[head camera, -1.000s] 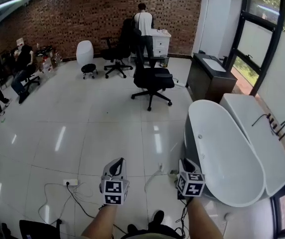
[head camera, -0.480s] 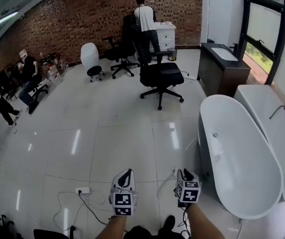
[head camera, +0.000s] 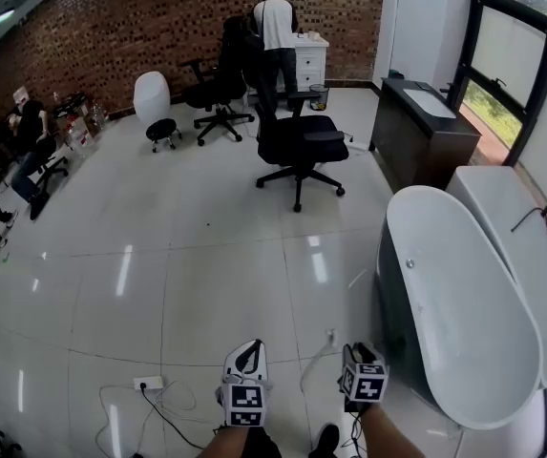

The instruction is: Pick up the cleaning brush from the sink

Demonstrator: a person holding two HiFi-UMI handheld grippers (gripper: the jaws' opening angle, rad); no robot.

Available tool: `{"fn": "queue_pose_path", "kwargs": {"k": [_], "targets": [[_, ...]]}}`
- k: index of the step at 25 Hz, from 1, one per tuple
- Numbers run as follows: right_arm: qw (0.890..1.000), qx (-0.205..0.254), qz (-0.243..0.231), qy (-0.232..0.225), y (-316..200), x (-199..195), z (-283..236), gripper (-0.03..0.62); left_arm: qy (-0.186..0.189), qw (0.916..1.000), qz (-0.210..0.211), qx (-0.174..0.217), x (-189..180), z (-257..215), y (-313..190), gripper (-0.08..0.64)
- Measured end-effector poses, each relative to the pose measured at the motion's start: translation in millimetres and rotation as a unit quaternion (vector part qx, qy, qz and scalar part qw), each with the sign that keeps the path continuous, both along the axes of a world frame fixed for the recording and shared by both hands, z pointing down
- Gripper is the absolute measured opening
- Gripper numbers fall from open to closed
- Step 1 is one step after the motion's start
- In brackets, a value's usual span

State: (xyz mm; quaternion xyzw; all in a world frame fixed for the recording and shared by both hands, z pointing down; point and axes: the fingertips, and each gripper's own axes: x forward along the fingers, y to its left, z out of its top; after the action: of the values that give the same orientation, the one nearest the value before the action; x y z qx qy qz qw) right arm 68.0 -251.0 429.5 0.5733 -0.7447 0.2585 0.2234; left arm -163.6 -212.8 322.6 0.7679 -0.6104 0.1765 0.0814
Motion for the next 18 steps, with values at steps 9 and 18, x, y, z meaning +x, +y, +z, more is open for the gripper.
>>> {"fn": "queue_pose_path", "kwargs": {"k": [9,18], "targets": [[0.998,-0.039,0.052,0.014,-145.9,-90.3,223.0,0.16,0.013,0.9988,0.047,-0.008,-100.7,212.3,-178.6,-0.002],[0.996,-0.079,0.039,0.014,-264.3,-57.6,694.9,0.172,0.012,0.9972,0.068,-0.027,-37.3,676.1,-311.7,-0.003]]}}
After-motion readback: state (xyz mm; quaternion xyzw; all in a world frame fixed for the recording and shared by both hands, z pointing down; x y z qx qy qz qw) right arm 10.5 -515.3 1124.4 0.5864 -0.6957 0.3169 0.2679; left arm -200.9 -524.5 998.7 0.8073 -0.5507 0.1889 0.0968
